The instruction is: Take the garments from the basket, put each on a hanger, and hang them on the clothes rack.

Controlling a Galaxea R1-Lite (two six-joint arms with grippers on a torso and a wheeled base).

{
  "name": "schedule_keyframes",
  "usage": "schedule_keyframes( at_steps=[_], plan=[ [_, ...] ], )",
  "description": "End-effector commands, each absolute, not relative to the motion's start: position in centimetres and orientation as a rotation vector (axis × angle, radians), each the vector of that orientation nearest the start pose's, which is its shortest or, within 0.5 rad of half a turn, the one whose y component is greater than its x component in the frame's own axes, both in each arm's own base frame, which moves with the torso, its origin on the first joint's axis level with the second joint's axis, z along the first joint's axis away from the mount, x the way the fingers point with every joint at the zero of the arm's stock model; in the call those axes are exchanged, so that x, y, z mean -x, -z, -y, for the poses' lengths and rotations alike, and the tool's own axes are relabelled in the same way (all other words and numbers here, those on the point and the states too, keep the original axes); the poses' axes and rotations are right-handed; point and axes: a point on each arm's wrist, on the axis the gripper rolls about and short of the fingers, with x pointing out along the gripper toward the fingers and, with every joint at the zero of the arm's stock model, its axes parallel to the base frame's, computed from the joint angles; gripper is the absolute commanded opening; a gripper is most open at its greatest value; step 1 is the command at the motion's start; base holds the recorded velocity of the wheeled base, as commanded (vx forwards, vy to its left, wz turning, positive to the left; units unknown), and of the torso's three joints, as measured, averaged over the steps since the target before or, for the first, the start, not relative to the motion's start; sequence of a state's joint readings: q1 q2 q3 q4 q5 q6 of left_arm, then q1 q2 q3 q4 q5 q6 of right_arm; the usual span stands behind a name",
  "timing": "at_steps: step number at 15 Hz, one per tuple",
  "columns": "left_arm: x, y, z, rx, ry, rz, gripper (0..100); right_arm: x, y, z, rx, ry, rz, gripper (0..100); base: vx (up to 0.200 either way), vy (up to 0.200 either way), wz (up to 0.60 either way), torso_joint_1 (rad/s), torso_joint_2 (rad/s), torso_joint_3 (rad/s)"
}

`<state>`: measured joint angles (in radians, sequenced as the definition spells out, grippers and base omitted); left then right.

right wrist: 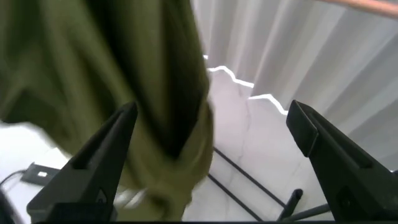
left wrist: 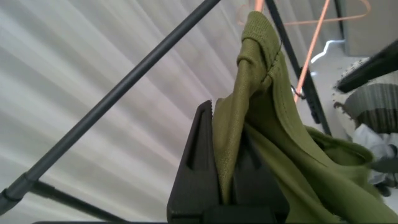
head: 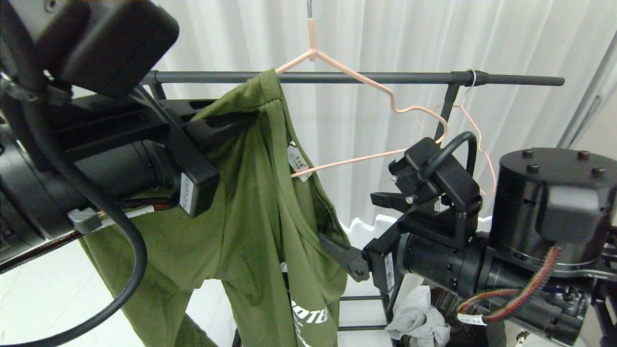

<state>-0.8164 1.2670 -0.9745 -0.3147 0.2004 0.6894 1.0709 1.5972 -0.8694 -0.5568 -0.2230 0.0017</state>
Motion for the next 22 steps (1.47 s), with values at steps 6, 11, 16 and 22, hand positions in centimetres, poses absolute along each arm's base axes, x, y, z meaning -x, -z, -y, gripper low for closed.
schedule_keyframes(
  at_steps=[6,11,16,22],
  plan=[
    [-14.0,-31.3,14.4,-0.644,0.575,0.256,0,-17.2,-19.6,-25.7,0.155,-0.673,-0.199,100,0.0,0.0,0.0,0.0,0.0,0.0],
    [-14.7,-31.2,13.6,-0.649,0.521,0.237,0,-19.2,-19.7,-21.2,0.152,-0.473,-0.208,100,0.0,0.0,0.0,0.0,0.0,0.0],
    [-14.3,-29.8,13.0,-0.666,0.529,0.202,0,-22.9,-21.5,-17.3,0.099,-0.295,-0.165,100,0.0,0.0,0.0,0.0,0.0,0.0],
    [-13.6,-26.5,12.0,-0.716,0.547,0.114,0,-23.4,-24.1,-15.8,0.05,-0.248,-0.086,100,0.0,0.0,0.0,0.0,0.0,0.0]
  ],
)
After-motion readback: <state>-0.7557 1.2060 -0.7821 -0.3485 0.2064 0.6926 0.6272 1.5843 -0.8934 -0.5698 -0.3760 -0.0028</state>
